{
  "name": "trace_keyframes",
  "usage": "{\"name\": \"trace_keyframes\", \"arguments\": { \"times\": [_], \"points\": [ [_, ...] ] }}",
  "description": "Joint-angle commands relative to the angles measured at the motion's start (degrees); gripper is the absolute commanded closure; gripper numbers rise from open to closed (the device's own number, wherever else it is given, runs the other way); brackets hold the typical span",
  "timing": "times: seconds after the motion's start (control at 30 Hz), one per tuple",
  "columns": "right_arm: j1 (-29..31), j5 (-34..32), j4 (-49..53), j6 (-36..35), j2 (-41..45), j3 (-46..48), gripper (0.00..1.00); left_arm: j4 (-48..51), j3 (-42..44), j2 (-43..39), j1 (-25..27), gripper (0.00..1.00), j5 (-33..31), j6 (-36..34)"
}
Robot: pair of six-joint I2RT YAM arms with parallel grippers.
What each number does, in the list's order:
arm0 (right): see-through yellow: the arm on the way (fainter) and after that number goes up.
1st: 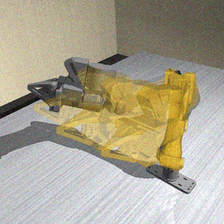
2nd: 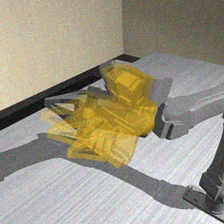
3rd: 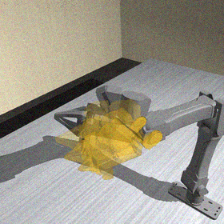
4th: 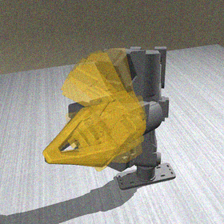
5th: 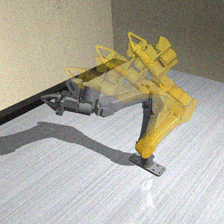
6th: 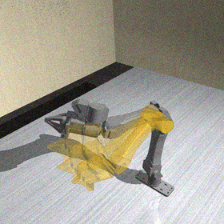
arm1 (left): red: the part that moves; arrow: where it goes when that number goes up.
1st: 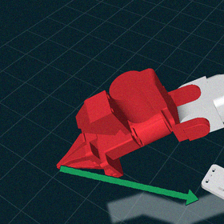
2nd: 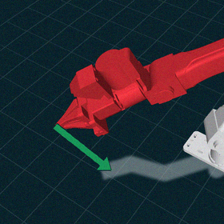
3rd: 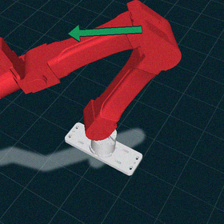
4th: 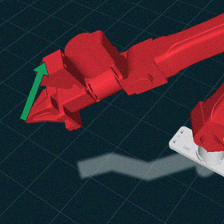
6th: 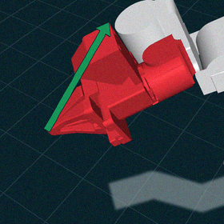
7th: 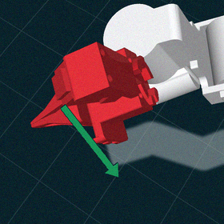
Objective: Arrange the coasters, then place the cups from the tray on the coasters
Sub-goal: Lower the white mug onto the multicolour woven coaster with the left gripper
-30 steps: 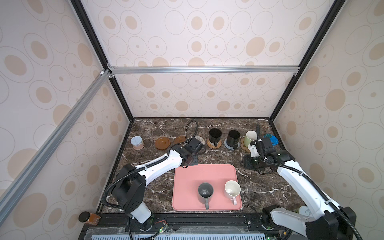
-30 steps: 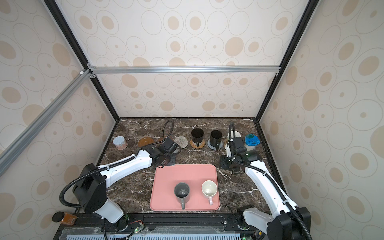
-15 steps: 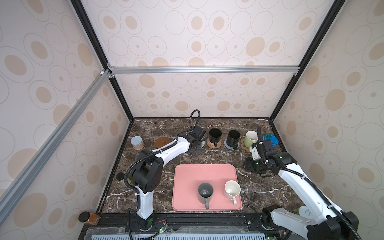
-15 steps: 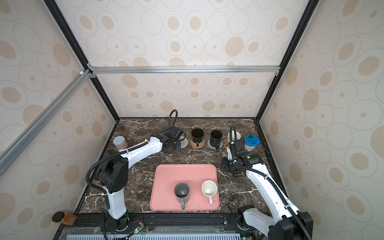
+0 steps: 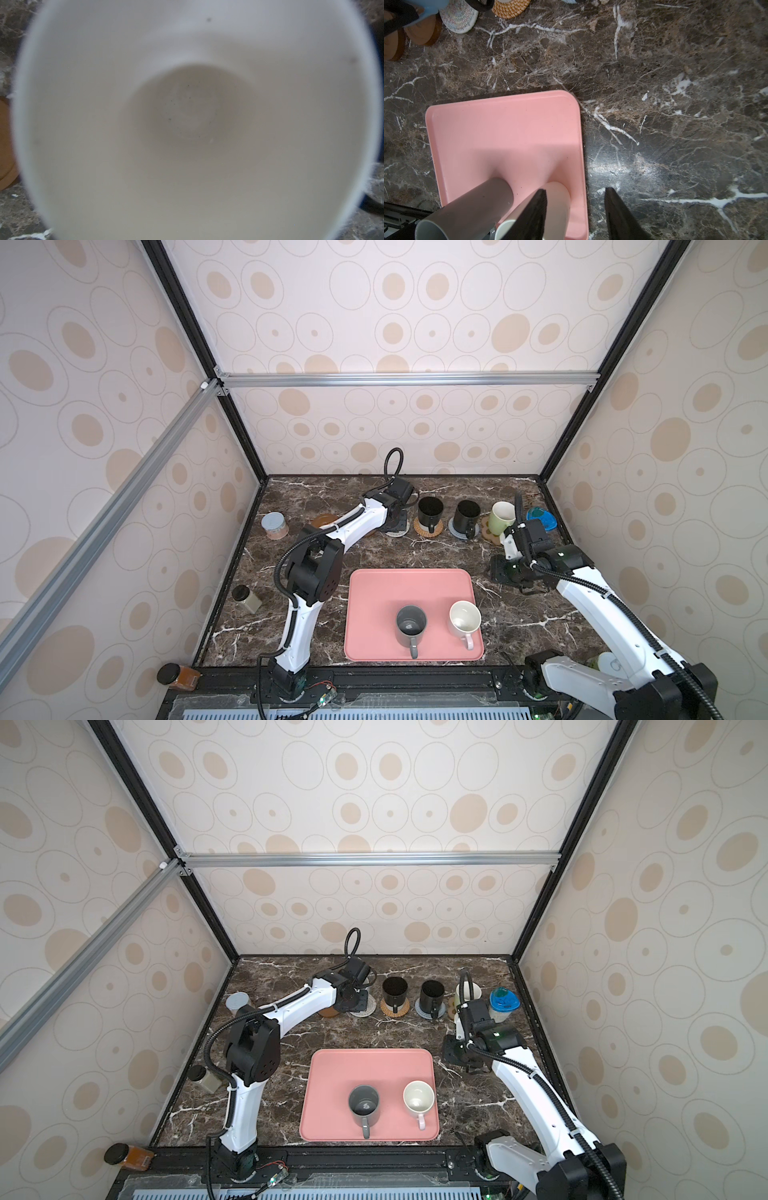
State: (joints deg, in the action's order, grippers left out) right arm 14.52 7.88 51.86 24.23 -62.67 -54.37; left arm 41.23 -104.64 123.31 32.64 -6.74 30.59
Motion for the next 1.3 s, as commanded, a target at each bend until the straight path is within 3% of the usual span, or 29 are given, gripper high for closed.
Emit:
{"name": "trace_keyframes", "arguments": {
  "times": [0.0, 1.27],
  "points": [
    [0.3, -0.4, 1.3, 0.4, 0.8, 0.9, 0.51, 0.1, -4.6, 0.3, -0.6, 0.94, -0.4, -0.8],
    [0.3, 0.4, 0.1, -0.4, 0.0, 1.8, 0.51, -0.4, -1.8, 2.1, -0.7, 0.93, 1.7, 4.0]
  ]
}}
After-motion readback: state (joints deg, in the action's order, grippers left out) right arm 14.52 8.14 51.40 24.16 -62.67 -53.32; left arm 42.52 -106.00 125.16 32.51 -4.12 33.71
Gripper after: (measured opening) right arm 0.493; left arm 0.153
